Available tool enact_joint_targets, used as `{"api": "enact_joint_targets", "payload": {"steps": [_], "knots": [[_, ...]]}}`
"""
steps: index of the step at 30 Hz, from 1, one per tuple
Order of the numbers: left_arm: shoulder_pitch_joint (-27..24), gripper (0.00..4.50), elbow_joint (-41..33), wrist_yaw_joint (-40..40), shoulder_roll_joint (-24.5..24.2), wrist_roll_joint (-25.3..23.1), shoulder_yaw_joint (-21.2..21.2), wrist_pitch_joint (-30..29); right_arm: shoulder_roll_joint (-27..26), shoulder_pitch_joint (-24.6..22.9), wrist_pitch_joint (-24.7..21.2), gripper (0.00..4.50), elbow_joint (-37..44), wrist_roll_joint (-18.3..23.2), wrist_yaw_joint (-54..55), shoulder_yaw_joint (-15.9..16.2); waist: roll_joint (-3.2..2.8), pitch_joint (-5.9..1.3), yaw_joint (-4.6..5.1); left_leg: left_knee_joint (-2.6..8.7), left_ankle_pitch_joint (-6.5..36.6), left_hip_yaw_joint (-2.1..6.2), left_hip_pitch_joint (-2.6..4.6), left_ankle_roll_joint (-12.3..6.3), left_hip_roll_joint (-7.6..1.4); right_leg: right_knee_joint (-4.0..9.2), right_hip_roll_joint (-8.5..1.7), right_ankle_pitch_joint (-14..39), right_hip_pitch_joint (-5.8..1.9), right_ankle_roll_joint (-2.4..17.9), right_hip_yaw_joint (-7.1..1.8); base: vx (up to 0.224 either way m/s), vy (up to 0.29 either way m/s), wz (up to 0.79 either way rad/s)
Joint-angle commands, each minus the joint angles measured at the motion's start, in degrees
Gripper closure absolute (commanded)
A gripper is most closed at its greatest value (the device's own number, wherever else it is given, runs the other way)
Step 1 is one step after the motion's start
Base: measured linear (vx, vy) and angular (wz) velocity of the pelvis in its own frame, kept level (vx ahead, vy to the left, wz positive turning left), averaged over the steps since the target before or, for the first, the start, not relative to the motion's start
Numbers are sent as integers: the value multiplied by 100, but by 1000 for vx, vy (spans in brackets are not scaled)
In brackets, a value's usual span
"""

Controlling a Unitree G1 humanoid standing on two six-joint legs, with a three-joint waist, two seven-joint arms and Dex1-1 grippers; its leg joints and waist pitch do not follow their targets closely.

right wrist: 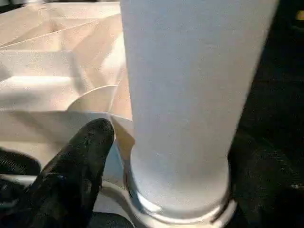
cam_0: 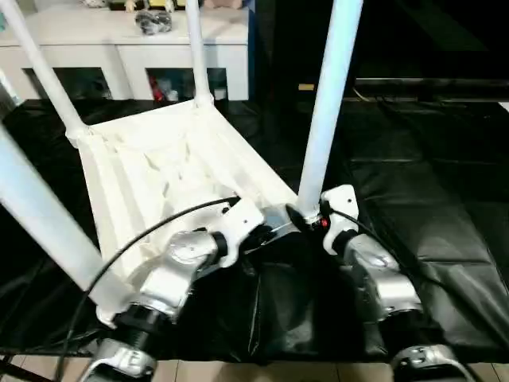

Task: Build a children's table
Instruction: Rotate leg to tighten

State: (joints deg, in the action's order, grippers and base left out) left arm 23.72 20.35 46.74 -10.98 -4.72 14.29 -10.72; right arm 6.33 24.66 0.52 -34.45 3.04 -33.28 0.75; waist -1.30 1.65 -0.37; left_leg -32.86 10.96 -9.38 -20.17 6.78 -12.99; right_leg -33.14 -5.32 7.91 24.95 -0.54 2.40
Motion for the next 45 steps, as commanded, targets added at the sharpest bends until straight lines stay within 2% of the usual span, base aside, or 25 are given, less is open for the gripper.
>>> {"api": "enact_joint_targets", "payload": {"steps": [1,5,7,11,14,16,17,24,29,30,32,35,36,37,39,40,42,45], "knots": [[-20,450,-218,454,74,239,254,145,-81,61,52,67,133,138,-478,364,59,-312,-22,359,1564,-131,-95,-457,114,379,-59,1771,-371,1104,-55,0,0,0],[-14,450,-251,1138,-383,380,246,114,572,121,-52,67,165,181,-1666,547,52,-316,-61,346,1510,-144,-58,-519,93,351,-55,1557,-358,1261,-59,0,0,0],[30,450,-191,1318,-518,397,242,129,748,118,-150,67,198,208,-2063,609,56,-323,-93,340,1361,-141,-67,-549,92,320,-55,1342,-390,1319,-60,0,0,0],[94,450,-102,1657,-723,464,274,140,953,130,-331,67,248,320,-2600,675,78,-322,-140,333,1262,-147,-53,-578,90,304,-63,1283,-394,1360,-66,0,0,0],[169,450,-14,2167,-1001,541,367,123,1156,135,-517,101,321,448,-3144,823,76,-316,-171,337,1275,-153,-46,-545,84,305,-62,1378,-387,1342,-64,0,0,0],[183,450,-3,2238,-1036,556,381,115,1178,141,-538,104,322,468,-3211,847,70,-308,-188,340,1276,-155,-51,-500,78,295,-64,1409,-393,1338,-63,0,0,0],[200,450,15,2295,-1070,556,395,119,1197,135,-564,124,346,474,-3288,871,71,-307,-190,342,1292,-156,-48,-490,75,302,-65,1428,-389,1339,-62,0,0,0],[241,450,87,2208,-1043,528,376,191,1176,24,-641,176,502,459,-3357,932,69,-318,-218,339,1258,-150,-41,-413,82,295,-66,1385,-397,1326,-67,0,0,0],[214,450,82,1478,-717,484,224,226,904,-127,-577,190,512,455,-2746,797,73,-302,-248,346,1343,-153,-35,-355,83,329,-70,1599,-377,1229,-75,0,0,0],[203,450,74,1342,-657,464,204,221,837,-138,-555,191,478,440,-2584,759,82,-302,-248,358,1398,-140,-37,-315,91,340,-74,1789,-386,1149,-67,0,0,0],[160,450,33,778,-402,361,142,171,550,-169,-409,192,298,305,-1904,655,77,-280,-225,372,1495,-139,-46,-244,93,375,-74,2041,-358,1027,-70,0,0,0],[149,450,21,589,-305,329,119,154,436,-163,-376,193,220,245,-1585,618,88,-284,-191,377,1667,-121,-41,-198,109,408,-67,2367,-349,862,-57,0,0,0],[125,450,-41,276,-119,281,91,72,182,-135,-346,193,95,232,-1038,492,76,-285,-168,380,1670,-118,-48,-187,110,412,-73,2389,-347,833,-58,0,0,0],[101,450,-113,12,43,221,89,-13,-67,-84,-403,193,-28,228,-448,345,94,-279,-146,381,1699,-117,-48,-175,116,431,-69,2461,-337,809,-49,0,0,0],[69,450,-186,-228,204,138,128,-91,-326,-46,-420,193,-107,204,90,244,107,-275,-118,391,1678,-113,-67,-162,120,433,-66,2508,-341,768,-50,0,0,0],[42,450,-232,-406,337,74,166,-152,-527,-19,-445,193,-147,158,458,216,84,-292,-99,398,1591,-91,-91,-134,121,425,-78,2520,-370,700,-39,0,0,0],[20,450,-240,-597,475,13,228,-179,-737,-12,-483,193,-117,70,691,279,89,-292,-73,387,1589,-106,-75,-153,128,433,-61,2393,-339,728,-46,0,0,0],[12,450,-223,-717,588,-20,285,-167,-899,-12,-426,193,-30,0,613,436,81,-298,-49,383,1640,-115,-78,-239,124,423,-48,2186,-337,805,-50,0,0,0]]}}
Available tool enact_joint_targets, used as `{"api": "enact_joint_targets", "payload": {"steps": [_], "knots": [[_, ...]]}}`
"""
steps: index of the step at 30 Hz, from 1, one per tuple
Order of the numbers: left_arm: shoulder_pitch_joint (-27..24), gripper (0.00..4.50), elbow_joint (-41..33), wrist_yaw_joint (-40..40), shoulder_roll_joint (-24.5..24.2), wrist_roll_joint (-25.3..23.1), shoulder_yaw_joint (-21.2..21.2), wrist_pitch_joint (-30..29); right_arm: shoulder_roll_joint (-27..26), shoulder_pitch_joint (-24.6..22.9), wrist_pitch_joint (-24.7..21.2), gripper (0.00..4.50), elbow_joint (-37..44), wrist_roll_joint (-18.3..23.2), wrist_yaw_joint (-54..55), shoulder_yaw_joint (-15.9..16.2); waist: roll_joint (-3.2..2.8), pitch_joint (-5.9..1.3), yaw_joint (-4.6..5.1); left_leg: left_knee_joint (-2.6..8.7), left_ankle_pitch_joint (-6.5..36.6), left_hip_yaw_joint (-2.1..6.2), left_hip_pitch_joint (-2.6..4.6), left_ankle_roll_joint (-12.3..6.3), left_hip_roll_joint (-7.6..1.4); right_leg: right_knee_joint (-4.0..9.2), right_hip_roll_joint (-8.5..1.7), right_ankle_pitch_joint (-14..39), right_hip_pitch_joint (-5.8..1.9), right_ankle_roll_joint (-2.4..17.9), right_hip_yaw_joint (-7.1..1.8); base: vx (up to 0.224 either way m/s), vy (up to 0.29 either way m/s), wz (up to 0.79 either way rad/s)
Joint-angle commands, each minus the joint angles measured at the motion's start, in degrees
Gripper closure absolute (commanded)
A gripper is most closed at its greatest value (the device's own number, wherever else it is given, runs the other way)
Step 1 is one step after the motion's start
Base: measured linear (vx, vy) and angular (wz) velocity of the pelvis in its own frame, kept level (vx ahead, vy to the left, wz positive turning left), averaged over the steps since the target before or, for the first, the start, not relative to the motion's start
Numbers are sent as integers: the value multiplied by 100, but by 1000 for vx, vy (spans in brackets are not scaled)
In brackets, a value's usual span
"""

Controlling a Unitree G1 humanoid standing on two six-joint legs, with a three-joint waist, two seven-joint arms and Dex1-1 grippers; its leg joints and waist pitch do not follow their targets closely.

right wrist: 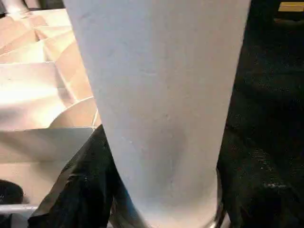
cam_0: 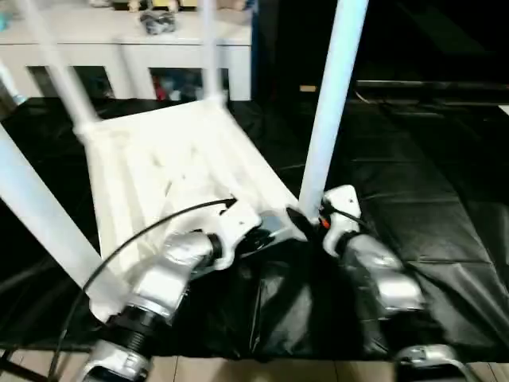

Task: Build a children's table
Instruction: Rotate leg to tighten

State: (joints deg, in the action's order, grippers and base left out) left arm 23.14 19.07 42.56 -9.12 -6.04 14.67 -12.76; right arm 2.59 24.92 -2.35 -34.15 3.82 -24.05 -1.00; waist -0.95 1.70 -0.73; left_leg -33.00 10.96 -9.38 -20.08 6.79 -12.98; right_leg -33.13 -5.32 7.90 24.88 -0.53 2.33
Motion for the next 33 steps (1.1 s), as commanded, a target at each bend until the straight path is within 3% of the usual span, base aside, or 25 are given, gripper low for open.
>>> {"api": "enact_joint_targets", "payload": {"steps": [1,2,3,7,9,11,13,15,19,24,33], "knots": [[65,450,-96,-337,434,95,257,35,-561,-41,-64,193,-24,-125,-346,681,44,-305,-11,393,1647,-118,-82,-250,123,420,-47,2149,-329,822,-43,0,0,0],[61,450,-101,-352,443,87,257,30,-571,-41,-36,193,-20,-142,-338,696,45,-304,-3,395,1635,-117,-90,-266,121,412,-47,2076,-338,854,-43,0,0,0],[41,450,-124,-322,446,89,265,30,-581,-49,50,138,18,-130,-384,704,41,-303,-4,394,1647,-121,-86,-278,120,411,-49,2045,-333,884,-46,0,0,0],[-23,450,-201,-86,322,144,266,96,-411,-65,68,114,132,56,-664,622,35,-302,7,397,1714,-118,-86,-304,121,415,-50,2102,-338,888,-43,0,0,0],[-45,450,-216,212,142,261,222,243,-41,-27,9,80,190,92,-968,555,12,-305,11,398,1695,-112,-84,-310,116,406,-50,1983,-342,936,-46,0,0,0],[-47,450,-217,247,132,276,212,248,-9,-22,-2,72,196,99,-1006,547,25,-308,15,385,1666,-124,-90,-349,113,390,-46,1796,-348,1020,-52,0,0,0],[-39,450,-217,467,45,355,186,257,224,-17,-115,72,292,192,-1446,570,-5,-311,6,382,1581,-125,-88,-365,115,379,-58,1714,-361,1086,-53,0,0,0],[-16,450,-220,800,-126,430,193,255,598,-45,-324,72,473,345,-2228,676,15,-316,-2,370,1600,-124,-87,-444,121,372,-30,1621,-402,1134,-38,0,0,0],[40,450,-180,1455,-490,520,247,269,1186,-90,-678,72,698,575,-3396,835,1,-316,-31,353,1473,-132,-90,-559,111,359,-55,1566,-398,1233,-42,0,0,0],[88,450,-145,1940,-793,591,308,286,1538,-114,-773,72,774,591,-4022,982,-6,-316,-81,353,1391,-135,-65,-531,94,338,-54,1479,-386,1316,-43,0,0,0],[221,450,63,2508,-1197,608,360,425,1760,-105,-823,150,868,555,-4432,1141,-3,-316,-188,350,1317,-150,-39,-415,84,314,-59,1470,-380,1307,-52,0,0,0]]}}
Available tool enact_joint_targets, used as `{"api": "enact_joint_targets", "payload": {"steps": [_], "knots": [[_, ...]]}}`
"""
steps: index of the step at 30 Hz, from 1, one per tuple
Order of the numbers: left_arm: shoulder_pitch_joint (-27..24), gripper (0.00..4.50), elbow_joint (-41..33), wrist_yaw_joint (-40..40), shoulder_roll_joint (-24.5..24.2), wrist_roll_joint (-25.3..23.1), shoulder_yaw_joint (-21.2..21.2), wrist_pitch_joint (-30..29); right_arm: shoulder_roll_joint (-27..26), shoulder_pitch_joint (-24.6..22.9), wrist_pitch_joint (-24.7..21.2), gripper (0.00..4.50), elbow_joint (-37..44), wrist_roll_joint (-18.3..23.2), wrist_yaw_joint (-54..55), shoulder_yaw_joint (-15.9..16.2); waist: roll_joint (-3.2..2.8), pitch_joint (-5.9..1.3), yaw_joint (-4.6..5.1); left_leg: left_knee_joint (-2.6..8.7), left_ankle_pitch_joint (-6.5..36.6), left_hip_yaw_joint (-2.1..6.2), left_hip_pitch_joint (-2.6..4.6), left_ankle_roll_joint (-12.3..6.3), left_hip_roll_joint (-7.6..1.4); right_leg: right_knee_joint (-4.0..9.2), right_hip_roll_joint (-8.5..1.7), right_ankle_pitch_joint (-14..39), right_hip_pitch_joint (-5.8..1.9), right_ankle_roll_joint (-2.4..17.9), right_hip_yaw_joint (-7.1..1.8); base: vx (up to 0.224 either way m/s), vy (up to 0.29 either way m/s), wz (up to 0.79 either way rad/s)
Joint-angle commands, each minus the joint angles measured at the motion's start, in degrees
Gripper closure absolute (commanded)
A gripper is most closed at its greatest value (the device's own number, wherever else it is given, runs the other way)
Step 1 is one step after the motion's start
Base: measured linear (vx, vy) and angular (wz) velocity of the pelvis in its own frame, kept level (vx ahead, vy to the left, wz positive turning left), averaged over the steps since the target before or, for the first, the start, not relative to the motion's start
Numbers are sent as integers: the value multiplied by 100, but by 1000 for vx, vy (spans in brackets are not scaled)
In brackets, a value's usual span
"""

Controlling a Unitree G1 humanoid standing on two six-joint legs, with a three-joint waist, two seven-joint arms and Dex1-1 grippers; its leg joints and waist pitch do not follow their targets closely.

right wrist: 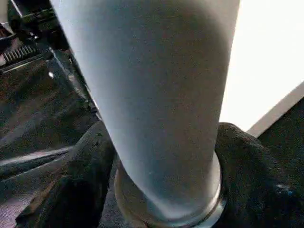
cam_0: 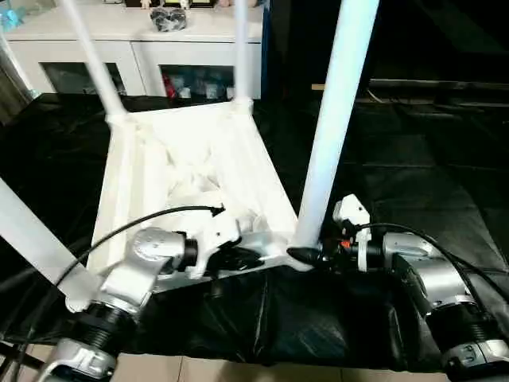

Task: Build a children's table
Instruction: Rotate leg to tighten

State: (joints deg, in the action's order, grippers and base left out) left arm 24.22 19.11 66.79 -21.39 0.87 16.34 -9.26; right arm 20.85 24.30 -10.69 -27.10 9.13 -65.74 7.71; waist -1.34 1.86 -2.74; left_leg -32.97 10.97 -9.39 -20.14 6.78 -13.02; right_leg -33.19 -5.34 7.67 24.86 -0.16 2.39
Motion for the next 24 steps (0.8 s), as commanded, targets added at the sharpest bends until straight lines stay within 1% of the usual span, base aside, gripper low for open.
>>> {"api": "enact_joint_targets", "payload": {"steps": [1,2,3,4,8,9,10,11,12,13,14,15,16,17,18,19,21,22,23,24], "knots": [[161,450,130,110,0,-68,188,117,-65,-60,53,155,195,10,-309,314,55,-332,7,346,1318,-150,-40,-411,91,322,-57,1533,-383,1246,-59,0,0,0],[161,450,130,110,0,-68,188,117,-65,-60,53,155,195,10,-309,314,48,-331,-3,345,1316,-151,-38,-411,96,322,-56,1559,-381,1236,-59,0,0,0],[161,450,130,110,0,-68,188,117,-65,-60,53,178,195,10,-309,314,44,-334,-10,347,1301,-148,-41,-405,88,317,-65,1549,-384,1228,-62,0,0,0],[186,450,169,101,-8,-52,184,145,-67,-85,59,183,228,11,-336,340,55,-334,-14,346,1273,-149,-43,-398,87,317,-65,1533,-384,1229,-62,0,0,0],[152,450,142,-110,86,-64,143,152,-83,-180,24,193,311,34,-330,348,55,-339,-44,340,1207,-150,-37,-402,87,312,-63,1490,-385,1214,-65,0,0,0],[124,450,113,-355,183,-95,92,121,-147,-242,-4,195,346,68,-211,293,59,-338,-42,341,1183,-155,-46,-407,88,311,-61,1464,-387,1223,-68,0,0,0],[122,450,111,-383,195,-98,86,116,-159,-247,-7,196,347,72,-189,283,57,-335,-56,340,1209,-157,-38,-406,88,320,-62,1510,-379,1201,-69,0,0,0],[100,450,76,-739,353,-123,5,49,-323,-306,-35,196,338,119,152,144,58,-337,-57,341,1221,-156,-34,-400,87,321,-63,1524,-378,1196,-71,0,0,0],[100,450,76,-739,353,-123,5,49,-323,-306,-35,196,338,119,152,144,57,-319,-54,349,1308,-159,-26,-370,88,348,-62,1673,-356,1166,-73,0,0,0],[67,450,8,-1072,511,-169,-37,-16,-547,-320,76,196,212,54,702,-14,43,-318,-49,360,1384,-144,-32,-321,96,354,-65,1869,-366,1085,-66,0,0,0],[39,450,-37,-1222,591,-195,-41,-61,-668,-326,157,196,145,24,970,-92,50,-306,-31,369,1418,-145,-47,-295,97,374,-67,1966,-361,1036,-69,0,0,0],[39,450,-37,-1222,591,-195,-41,-61,-668,-326,157,196,145,24,970,-92,58,-302,-7,380,1495,-129,-55,-229,105,391,-65,2174,-362,929,-57,0,0,0],[4,450,-107,-1469,713,-278,-25,-124,-887,-321,240,196,37,-31,1480,-225,56,-302,8,385,1578,-124,-44,-195,110,414,-68,2361,-349,834,-51,0,0,0],[-18,450,-166,-1666,811,-352,-9,-193,-1060,-321,280,196,-27,-77,1886,-317,50,-300,17,381,1618,-126,-36,-181,115,422,-67,2440,-334,798,-51,0,0,0],[-35,450,-221,-1821,896,-410,5,-268,-1206,-327,315,196,-69,-117,2219,-386,41,-288,52,397,1682,-112,-52,-147,118,443,-70,2604,-337,717,-42,0,0,0],[-57,450,-292,-1927,982,-435,17,-350,-1325,-343,356,196,-78,-150,2448,-415,39,-299,89,400,1683,-99,-64,-135,128,447,-66,2663,-348,651,-31,0,0,0],[-67,450,-322,-1962,1015,-439,22,-383,-1370,-353,372,196,-74,-164,2524,-424,48,-300,120,394,1701,-100,-72,-154,135,465,-61,2697,-343,613,-27,0,0,0],[-129,450,-465,-2166,1204,-468,62,-517,-1615,-377,416,197,-81,-231,2967,-477,32,-309,139,392,1650,-104,-79,-186,123,457,-62,2547,-335,636,-41,0,0,0],[-213,450,-606,-2464,1467,-524,130,-633,-1983,-370,469,198,-122,-359,3602,-499,11,-309,142,387,1631,-109,-82,-186,128,453,-63,2473,-324,670,-45,0,0,0],[-240,450,-628,-2542,1555,-525,159,-662,-2116,-356,459,198,-141,-416,3785,-475,11,-307,178,396,1587,-105,-98,-152,133,448,-50,2373,-334,705,-38,0,0,0]]}}
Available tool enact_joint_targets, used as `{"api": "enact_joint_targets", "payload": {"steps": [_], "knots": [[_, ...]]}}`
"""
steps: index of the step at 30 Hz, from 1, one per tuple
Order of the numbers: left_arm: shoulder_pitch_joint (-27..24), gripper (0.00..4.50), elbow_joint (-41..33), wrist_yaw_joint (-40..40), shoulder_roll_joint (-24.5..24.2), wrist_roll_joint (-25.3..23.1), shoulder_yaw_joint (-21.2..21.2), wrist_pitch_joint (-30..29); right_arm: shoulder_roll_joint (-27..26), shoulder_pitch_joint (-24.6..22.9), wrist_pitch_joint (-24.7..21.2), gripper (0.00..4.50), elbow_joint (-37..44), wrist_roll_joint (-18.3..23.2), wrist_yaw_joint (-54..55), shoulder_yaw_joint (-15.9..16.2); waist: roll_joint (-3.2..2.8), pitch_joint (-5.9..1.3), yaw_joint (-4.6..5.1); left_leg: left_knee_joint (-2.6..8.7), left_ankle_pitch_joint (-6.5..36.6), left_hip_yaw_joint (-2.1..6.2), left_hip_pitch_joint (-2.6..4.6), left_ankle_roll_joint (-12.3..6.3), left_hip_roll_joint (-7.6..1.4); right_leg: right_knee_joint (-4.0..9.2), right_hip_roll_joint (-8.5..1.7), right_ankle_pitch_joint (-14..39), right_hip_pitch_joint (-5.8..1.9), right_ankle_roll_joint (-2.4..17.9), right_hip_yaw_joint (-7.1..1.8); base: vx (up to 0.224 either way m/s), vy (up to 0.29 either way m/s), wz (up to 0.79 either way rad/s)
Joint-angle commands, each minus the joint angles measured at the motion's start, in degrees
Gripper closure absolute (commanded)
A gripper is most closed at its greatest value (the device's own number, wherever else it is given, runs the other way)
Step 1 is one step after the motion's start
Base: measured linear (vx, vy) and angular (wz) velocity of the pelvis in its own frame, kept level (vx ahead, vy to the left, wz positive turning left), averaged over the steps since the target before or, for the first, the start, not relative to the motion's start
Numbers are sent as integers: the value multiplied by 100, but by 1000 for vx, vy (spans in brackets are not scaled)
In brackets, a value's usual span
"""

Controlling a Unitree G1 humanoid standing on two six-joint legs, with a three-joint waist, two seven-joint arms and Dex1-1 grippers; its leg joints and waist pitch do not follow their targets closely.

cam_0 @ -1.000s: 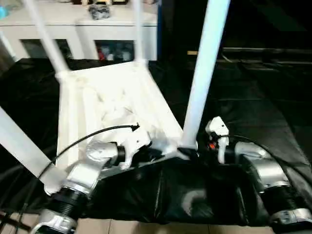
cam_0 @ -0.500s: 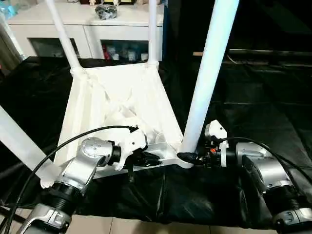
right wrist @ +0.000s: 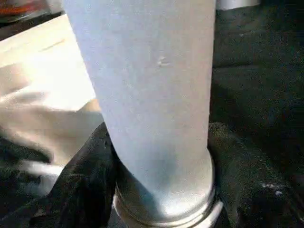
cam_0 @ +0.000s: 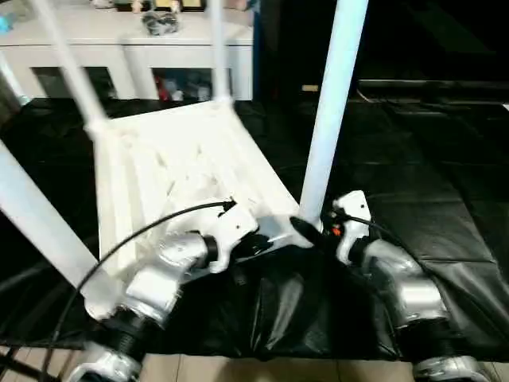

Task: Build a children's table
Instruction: Rotate leg to tighten

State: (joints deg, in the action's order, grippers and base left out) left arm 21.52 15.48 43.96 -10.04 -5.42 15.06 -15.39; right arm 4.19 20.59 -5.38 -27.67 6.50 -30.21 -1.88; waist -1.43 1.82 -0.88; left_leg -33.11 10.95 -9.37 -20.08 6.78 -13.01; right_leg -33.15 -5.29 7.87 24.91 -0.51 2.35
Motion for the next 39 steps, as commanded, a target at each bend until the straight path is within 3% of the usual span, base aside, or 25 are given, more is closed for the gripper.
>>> {"api": "enact_joint_targets", "payload": {"steps": [1,3,5,8,12,15,16,17,18,20,22,26,29,32,35,38,39], "knots": [[19,450,-263,-285,456,110,301,-55,-510,26,-85,198,-93,-184,296,505,27,-314,6,408,1596,-105,-92,-151,139,439,-50,2305,-342,757,-29,0,0,0],[21,450,-223,-315,483,81,339,-21,-534,26,91,198,-61,-392,205,772,-18,-321,33,405,1664,-101,-85,-195,135,430,-38,2145,-338,824,-30,0,0,0],[33,450,-196,-302,462,61,352,2,-565,15,225,142,-8,-324,49,823,-3,-328,47,399,1649,-109,-89,-254,135,415,-31,1887,-351,917,-34,0,0,0],[31,450,-201,-245,405,60,340,9,-519,7,251,119,69,-171,-64,738,-12,-317,46,399,1654,-117,-92,-323,134,410,-38,1846,-358,997,-36,0,0,0],[9,450,-234,-184,306,42,279,-19,46,-31,225,72,264,-202,-545,699,6,-314,43,396,1683,-116,-91,-332,128,417,-39,1927,-374,973,-33,0,0,0],[18,450,-195,-146,245,38,258,14,435,-80,213,72,395,-63,-1075,635,13,-327,27,375,1579,-124,-97,-432,124,398,-40,1699,-390,1058,-40,0,0,0],[61,450,-107,-82,140,43,202,72,1200,-146,321,72,506,107,-1942,490,35,-337,4,350,1524,-138,-81,-495,119,392,-30,1569,-392,1098,-44,0,0,0],[61,450,-107,-82,140,43,202,72,1200,-146,321,72,506,107,-1942,490,29,-342,-21,344,1494,-138,-65,-547,108,386,-28,1488,-396,1134,-43,0,0,0],[93,450,-37,-29,69,46,172,126,1683,-139,261,72,484,284,-2439,281,70,-339,-37,324,1392,-152,-88,-650,111,371,-26,1350,-410,1198,-47,0,0,0],[104,450,-10,-7,45,46,165,150,1834,-116,204,72,440,362,-2571,177,59,-340,-64,308,1287,-157,-102,-739,118,368,-44,1390,-407,1226,-45,0,0,0],[123,450,60,114,-47,66,158,252,2321,-61,171,72,268,507,-2946,-72,114,-331,-93,297,1226,-165,-111,-755,126,381,-46,1622,-400,1175,-40,0,0,0],[94,450,67,509,-201,208,208,460,2807,6,114,72,83,616,-3085,-346,139,-330,-106,295,1209,-153,-122,-742,130,397,-50,1947,-402,1061,-26,0,0,0],[23,450,-9,1159,-410,410,364,737,2885,241,209,72,-312,565,-2448,-618,149,-327,-86,290,1204,-161,-111,-710,137,410,-49,2055,-371,1053,-22,0,0,0],[18,450,-27,1971,-685,615,569,1085,2709,602,225,72,-844,363,-1276,-879,95,-349,-78,289,1117,-165,-68,-570,143,385,-42,2011,-332,1101,-24,0,0,0],[100,450,59,2437,-836,711,655,1268,2556,665,275,72,-921,306,-922,-884,68,-357,-128,273,1160,-200,3,-567,113,350,-22,1503,-301,1291,-51,0,0,0],[199,450,184,2705,-914,745,697,1401,2374,632,272,72,-814,310,-857,-838,30,-379,-151,271,995,-188,-35,-606,106,268,-20,1029,-356,1409,-52,0,0,0],[303,450,325,2853,-928,803,668,1478,2195,594,291,72,-715,264,-823,-741,-14,-375,-164,268,927,-190,-30,-626,103,250,-11,856,-355,1454,-47,0,0,0]]}}
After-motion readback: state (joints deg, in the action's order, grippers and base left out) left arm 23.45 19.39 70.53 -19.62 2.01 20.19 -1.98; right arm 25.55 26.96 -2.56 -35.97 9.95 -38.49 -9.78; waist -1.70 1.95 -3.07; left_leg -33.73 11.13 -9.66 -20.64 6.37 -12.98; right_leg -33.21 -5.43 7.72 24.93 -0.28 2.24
